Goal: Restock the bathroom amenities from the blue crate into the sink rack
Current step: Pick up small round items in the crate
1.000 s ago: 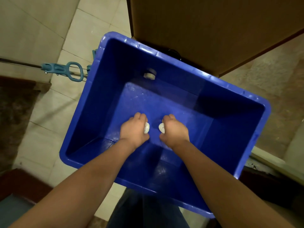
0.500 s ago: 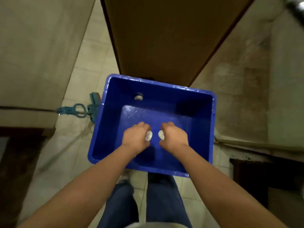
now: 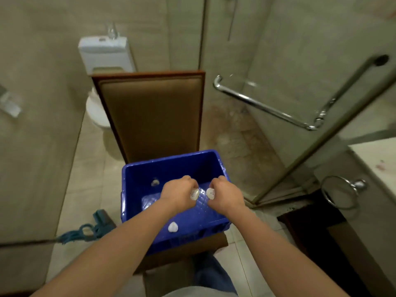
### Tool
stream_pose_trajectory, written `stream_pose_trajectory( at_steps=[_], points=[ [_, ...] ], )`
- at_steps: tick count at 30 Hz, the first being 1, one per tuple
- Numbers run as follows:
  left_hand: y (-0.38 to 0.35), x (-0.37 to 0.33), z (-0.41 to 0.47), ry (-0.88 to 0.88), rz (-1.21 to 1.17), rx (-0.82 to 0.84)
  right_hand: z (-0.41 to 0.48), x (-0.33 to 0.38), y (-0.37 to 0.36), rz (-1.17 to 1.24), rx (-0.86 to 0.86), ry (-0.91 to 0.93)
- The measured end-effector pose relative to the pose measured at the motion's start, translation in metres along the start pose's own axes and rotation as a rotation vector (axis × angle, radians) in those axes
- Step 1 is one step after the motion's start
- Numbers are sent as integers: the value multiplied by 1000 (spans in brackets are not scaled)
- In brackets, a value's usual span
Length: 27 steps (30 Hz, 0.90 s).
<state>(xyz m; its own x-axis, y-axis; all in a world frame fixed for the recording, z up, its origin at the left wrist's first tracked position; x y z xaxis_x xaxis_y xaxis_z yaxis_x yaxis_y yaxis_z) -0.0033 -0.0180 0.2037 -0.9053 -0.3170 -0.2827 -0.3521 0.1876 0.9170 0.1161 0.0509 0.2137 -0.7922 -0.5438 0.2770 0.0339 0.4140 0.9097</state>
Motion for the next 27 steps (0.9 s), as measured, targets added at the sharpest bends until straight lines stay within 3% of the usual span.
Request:
stream_pose_trajectory(
  at_steps=[13, 27],
  points=[
    [63, -179, -10, -419, 160, -52, -131, -105, 112, 98, -269, -348],
    [60, -436, -16, -826, 233, -55, -276, -290, 202, 76, -429, -650]
  ],
)
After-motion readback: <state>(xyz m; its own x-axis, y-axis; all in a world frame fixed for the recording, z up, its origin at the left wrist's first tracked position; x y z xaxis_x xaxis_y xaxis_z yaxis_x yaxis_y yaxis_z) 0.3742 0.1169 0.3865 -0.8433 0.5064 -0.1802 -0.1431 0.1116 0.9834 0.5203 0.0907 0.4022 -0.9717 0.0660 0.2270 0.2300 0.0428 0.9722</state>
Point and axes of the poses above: each hand's wrist, its own z-axis towards the middle knuckle, its own y-axis out of the back of the hand, x = y × z, the point moved 7 cm from there along z, towards the middle knuckle, and after that the axes turned 1 degree about x, right-handed, at the moved point
